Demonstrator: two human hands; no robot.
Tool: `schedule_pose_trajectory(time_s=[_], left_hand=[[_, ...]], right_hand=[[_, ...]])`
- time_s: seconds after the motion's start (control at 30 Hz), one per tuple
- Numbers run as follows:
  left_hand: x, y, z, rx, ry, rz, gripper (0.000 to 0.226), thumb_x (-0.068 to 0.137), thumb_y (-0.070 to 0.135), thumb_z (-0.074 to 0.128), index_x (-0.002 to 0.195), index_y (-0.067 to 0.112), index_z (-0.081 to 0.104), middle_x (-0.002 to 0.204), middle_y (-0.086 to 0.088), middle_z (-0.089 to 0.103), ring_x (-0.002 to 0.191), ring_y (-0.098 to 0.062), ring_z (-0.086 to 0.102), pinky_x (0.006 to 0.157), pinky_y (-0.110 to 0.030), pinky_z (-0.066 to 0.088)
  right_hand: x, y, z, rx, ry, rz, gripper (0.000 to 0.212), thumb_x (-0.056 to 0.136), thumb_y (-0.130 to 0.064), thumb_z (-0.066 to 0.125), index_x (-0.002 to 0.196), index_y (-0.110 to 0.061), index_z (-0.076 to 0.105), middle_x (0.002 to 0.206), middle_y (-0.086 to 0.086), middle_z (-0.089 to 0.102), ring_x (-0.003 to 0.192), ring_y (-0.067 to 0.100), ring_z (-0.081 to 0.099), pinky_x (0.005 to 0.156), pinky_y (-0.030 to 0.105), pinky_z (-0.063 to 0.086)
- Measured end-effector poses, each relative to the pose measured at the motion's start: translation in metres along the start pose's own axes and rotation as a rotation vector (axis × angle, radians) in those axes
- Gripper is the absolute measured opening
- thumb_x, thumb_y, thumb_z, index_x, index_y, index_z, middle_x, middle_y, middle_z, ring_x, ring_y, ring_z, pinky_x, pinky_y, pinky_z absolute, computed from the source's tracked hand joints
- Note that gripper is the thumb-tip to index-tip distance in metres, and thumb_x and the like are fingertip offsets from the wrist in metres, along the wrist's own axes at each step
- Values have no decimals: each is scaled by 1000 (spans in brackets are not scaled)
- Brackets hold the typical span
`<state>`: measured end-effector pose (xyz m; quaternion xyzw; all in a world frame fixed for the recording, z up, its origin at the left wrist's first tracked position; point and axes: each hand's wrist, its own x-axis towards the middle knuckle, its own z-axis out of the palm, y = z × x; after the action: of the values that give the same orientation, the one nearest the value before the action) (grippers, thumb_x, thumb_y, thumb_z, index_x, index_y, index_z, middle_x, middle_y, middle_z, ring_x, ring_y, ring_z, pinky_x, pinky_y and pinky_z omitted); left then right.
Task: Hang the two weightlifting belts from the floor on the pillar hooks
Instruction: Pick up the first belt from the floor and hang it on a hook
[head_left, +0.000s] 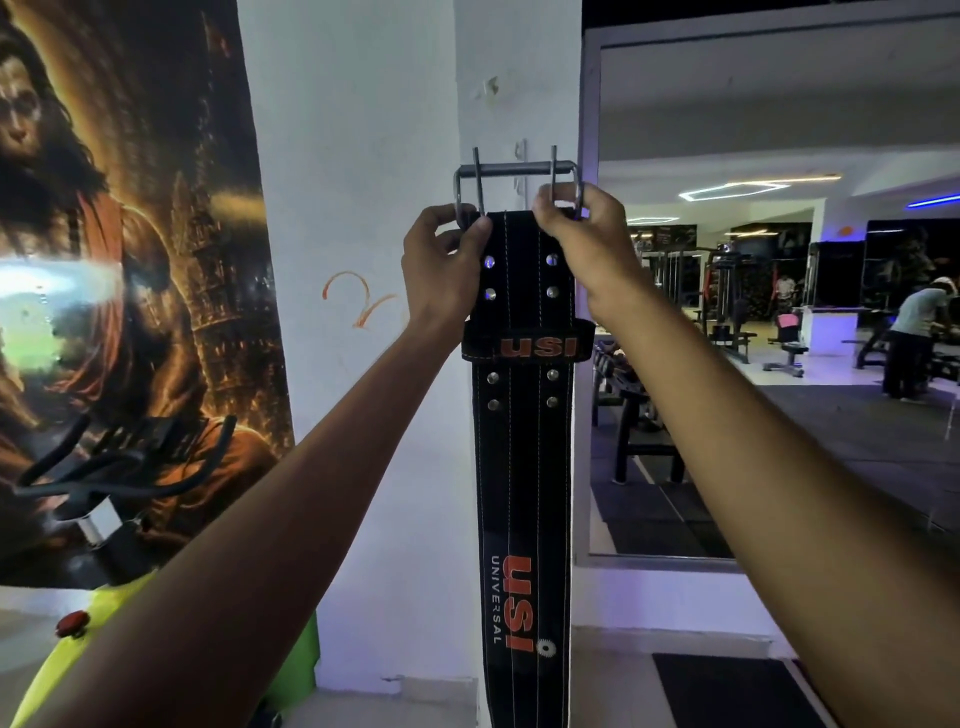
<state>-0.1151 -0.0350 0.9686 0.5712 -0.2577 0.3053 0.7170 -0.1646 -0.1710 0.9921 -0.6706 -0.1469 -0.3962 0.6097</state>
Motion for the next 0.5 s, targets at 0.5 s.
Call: schedule_pose_trajectory(time_s=[0.5], left_hand=[[-74, -44, -39, -92, -168, 36, 23, 102, 15, 58, 112, 28, 73, 89, 12, 80, 90, -6, 75, 76, -26, 61]], right_hand=[[-3, 12, 22, 65, 114, 12, 17, 92, -17, 66, 101, -3, 67, 73, -3, 62, 53, 1, 51, 39, 8, 40]])
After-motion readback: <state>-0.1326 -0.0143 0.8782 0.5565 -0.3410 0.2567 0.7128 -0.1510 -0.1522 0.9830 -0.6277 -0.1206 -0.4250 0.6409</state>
